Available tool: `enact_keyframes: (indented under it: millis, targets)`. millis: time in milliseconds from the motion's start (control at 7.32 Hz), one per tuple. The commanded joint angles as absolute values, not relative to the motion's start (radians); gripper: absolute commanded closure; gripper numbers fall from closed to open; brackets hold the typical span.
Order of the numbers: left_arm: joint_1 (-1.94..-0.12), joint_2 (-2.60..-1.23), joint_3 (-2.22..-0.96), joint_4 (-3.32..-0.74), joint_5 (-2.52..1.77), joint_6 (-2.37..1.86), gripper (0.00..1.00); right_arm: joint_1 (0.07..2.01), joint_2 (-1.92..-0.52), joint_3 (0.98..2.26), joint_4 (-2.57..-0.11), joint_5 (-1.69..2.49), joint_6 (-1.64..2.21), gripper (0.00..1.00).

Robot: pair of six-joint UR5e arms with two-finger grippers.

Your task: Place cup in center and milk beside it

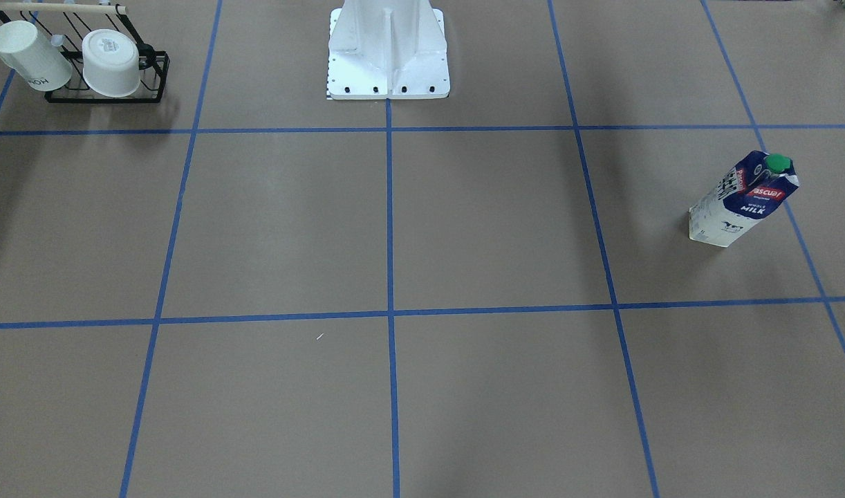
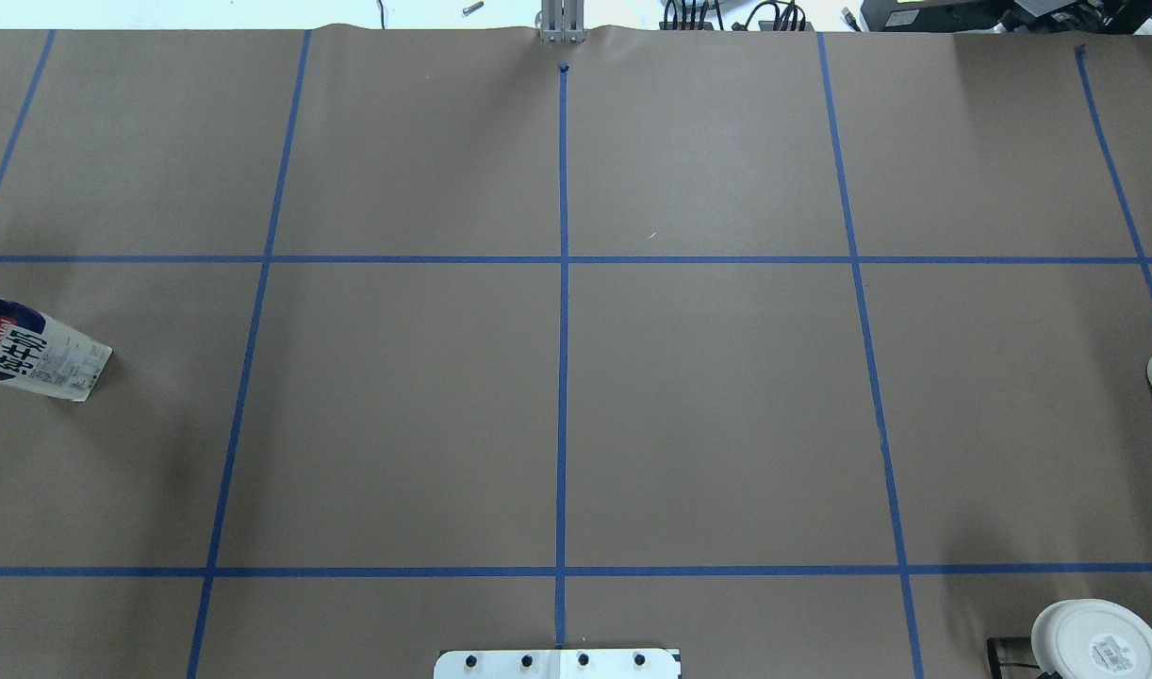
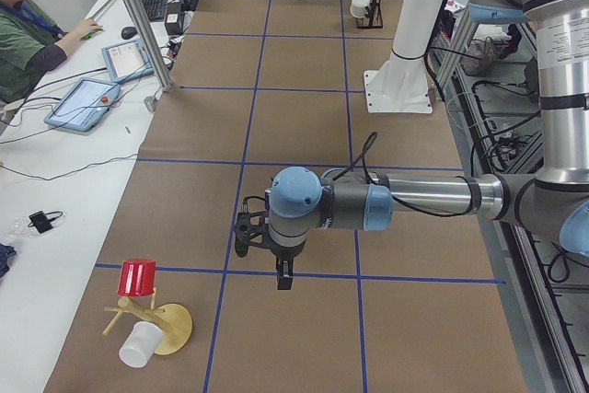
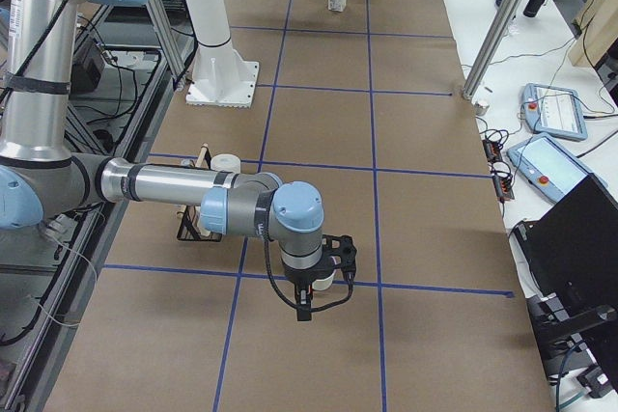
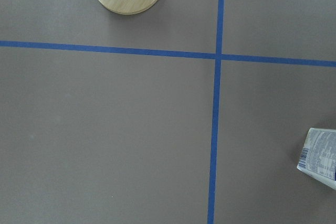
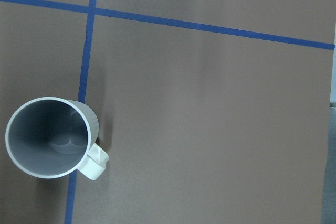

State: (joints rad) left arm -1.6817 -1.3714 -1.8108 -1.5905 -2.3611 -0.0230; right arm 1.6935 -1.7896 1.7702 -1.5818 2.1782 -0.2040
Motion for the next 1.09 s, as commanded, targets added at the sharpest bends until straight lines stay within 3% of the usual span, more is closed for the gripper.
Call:
enact_keyframes:
  millis: [0, 683, 957]
  targets:
    - [-1.643, -1.371, -1.812, -1.591, -2.362, -0.023, 0.01, 1.692, -1.790, 1.770, -1.583, 2.178, -0.204, 0.00]
    - [-1.635, -1.400, -1.859, -1.641, -2.358, -0.026, 0.01, 1.692, -1.779, 1.787, -1.580, 2.279, -0.204, 0.00]
    - [-1.641, -1.404, -1.826, -1.877, -2.359, -0.025, 0.01, 1.692, -1.793, 1.786, -1.313, 2.338, -0.192, 0.00]
